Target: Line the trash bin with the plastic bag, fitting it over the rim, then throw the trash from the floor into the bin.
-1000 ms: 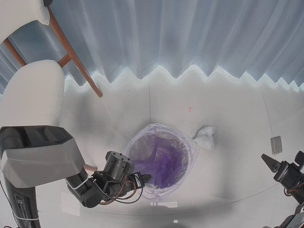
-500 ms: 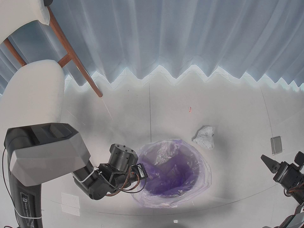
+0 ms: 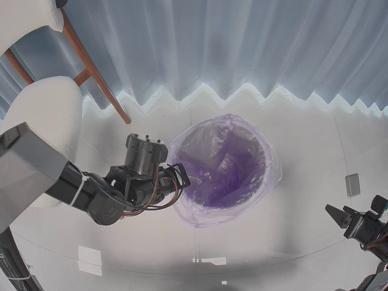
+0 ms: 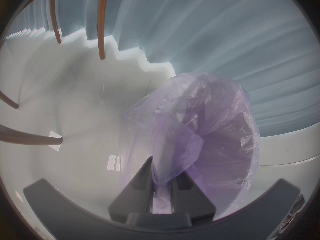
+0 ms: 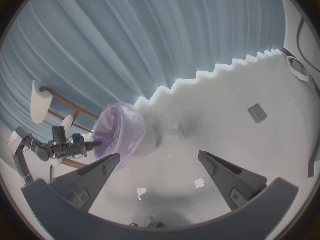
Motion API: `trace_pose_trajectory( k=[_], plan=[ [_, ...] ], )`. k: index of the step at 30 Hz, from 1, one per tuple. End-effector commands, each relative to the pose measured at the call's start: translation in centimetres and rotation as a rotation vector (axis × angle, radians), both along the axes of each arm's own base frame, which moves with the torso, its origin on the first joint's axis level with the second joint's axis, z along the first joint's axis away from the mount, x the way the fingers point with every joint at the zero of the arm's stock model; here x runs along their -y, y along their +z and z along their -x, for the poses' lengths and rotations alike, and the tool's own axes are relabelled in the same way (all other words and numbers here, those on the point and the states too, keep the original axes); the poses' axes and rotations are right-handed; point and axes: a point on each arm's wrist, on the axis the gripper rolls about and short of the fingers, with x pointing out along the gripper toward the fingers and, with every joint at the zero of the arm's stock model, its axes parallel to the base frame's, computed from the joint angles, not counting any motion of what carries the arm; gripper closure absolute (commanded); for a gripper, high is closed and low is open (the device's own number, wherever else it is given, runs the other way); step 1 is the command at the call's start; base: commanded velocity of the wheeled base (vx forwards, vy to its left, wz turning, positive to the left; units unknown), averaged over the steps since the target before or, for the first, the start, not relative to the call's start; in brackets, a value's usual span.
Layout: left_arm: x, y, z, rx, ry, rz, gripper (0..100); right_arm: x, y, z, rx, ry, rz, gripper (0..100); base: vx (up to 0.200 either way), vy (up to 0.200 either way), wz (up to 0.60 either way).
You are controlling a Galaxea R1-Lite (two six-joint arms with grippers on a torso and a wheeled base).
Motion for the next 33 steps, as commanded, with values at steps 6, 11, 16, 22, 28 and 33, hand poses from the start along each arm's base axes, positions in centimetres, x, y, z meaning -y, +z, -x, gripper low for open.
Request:
trace_pose_trajectory(
  k=[6,11,16,22,28,33],
  plan=[
    [-1.4,5.1,1.2,0.103,0.017,0.072,100,-2.3,-1.5,-0.9,-0.122,0.219,-0.032,0,0.000,0.000,0.00],
    [-1.5,5.4,1.2,0.108,0.025,0.082,100,-4.3,-1.2,-1.9,-0.158,0.309,-0.091,0,0.000,0.000,0.00],
    [-1.5,5.8,1.0,0.083,0.068,0.160,100,-7.5,-0.4,-3.7,-0.172,0.388,-0.192,0,0.000,0.000,0.00],
    [-1.1,5.6,1.3,0.036,0.095,0.233,100,-12.0,0.2,-6.7,-0.198,0.440,-0.307,0,0.000,0.000,0.00],
    [-1.2,5.7,1.2,0.030,0.114,0.252,100,-14.8,-0.3,-8.7,-0.213,0.436,-0.307,0,0.000,0.000,0.00],
    [-1.3,5.8,1.1,0.034,0.127,0.256,100,-15.2,-0.9,-10.1,-0.209,0.383,-0.286,0,0.000,0.000,0.00]
  ],
)
